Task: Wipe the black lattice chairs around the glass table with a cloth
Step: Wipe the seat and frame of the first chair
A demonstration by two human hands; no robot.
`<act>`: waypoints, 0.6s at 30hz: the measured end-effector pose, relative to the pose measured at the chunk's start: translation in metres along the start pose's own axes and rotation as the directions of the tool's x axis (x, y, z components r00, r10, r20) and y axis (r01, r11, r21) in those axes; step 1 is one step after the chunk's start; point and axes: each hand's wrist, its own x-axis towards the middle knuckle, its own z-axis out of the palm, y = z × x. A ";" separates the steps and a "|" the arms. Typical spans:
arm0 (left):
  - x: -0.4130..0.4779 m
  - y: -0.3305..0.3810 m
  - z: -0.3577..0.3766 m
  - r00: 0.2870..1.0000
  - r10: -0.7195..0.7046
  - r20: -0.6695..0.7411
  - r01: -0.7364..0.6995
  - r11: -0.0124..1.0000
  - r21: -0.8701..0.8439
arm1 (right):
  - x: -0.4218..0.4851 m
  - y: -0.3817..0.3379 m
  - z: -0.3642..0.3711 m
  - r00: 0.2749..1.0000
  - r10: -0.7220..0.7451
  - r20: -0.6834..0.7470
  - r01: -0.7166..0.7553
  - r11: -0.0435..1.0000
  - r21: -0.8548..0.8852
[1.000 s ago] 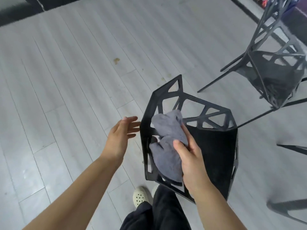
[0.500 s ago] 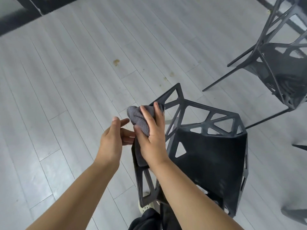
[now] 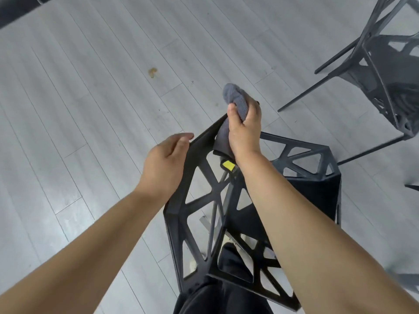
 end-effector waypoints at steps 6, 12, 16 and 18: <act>0.015 0.005 0.021 0.969 0.217 0.117 -0.235 0.955 0.179 | -0.085 -0.008 0.015 0.971 -0.166 0.170 0.164 0.986 0.027; 0.016 -0.001 0.017 0.957 0.277 0.083 -0.281 0.959 0.040 | -0.100 0.008 0.030 0.955 -0.265 0.134 0.287 0.938 -0.192; 0.020 -0.005 0.020 0.978 0.199 0.060 -0.207 0.965 0.162 | -0.064 0.017 0.038 0.949 -0.305 -0.080 0.291 0.944 -0.154; 0.021 -0.005 0.022 0.983 0.175 0.063 -0.184 0.959 0.213 | -0.047 0.024 0.039 0.958 -0.238 -0.161 0.226 0.970 -0.090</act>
